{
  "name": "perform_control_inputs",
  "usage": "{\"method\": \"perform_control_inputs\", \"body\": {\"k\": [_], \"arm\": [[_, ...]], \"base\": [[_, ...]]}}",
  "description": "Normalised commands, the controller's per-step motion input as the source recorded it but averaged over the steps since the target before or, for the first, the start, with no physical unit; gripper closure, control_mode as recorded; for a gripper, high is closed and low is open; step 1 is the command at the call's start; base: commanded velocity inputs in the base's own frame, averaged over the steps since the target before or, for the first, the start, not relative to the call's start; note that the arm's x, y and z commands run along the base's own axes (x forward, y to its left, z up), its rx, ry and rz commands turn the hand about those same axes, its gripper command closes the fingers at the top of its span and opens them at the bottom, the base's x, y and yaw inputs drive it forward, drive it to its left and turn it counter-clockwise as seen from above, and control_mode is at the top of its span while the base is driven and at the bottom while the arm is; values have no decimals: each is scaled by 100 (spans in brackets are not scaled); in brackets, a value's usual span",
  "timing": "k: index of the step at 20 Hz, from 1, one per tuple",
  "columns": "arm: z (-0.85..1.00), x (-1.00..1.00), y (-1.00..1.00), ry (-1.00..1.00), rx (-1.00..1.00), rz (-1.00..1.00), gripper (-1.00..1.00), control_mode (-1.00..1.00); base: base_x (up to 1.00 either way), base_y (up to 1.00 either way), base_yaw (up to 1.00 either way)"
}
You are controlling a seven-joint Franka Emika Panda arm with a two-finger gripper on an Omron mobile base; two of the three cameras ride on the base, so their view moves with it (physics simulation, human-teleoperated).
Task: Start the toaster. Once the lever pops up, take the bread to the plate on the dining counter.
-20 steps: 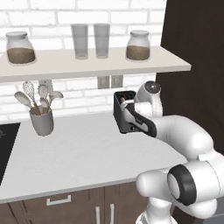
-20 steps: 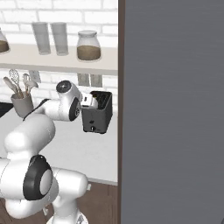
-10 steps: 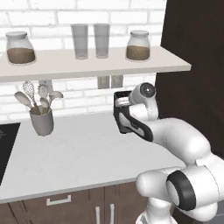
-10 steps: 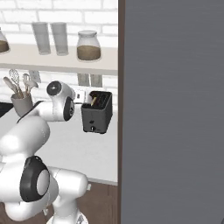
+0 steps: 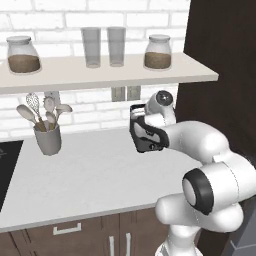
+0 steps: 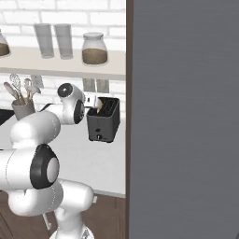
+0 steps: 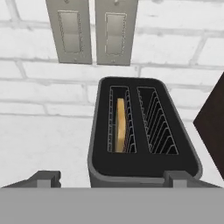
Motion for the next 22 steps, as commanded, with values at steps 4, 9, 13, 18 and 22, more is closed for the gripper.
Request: {"method": "perform_control_inputs", "body": {"k": [4, 9, 13, 18, 22], "arm": [[-3, 37, 0, 1, -4, 0, -100, -100], [-24, 7, 0, 0, -7, 0, -100, -100], [-23, 12, -1, 0, -7, 0, -100, -100], [-13, 8, -2, 0, -1, 0, -100, -100], [0, 19, -18, 0, 0, 0, -100, -100]], "base": [[0, 0, 0], [0, 0, 0], [0, 0, 0], [0, 0, 0], [0, 0, 0]]}}
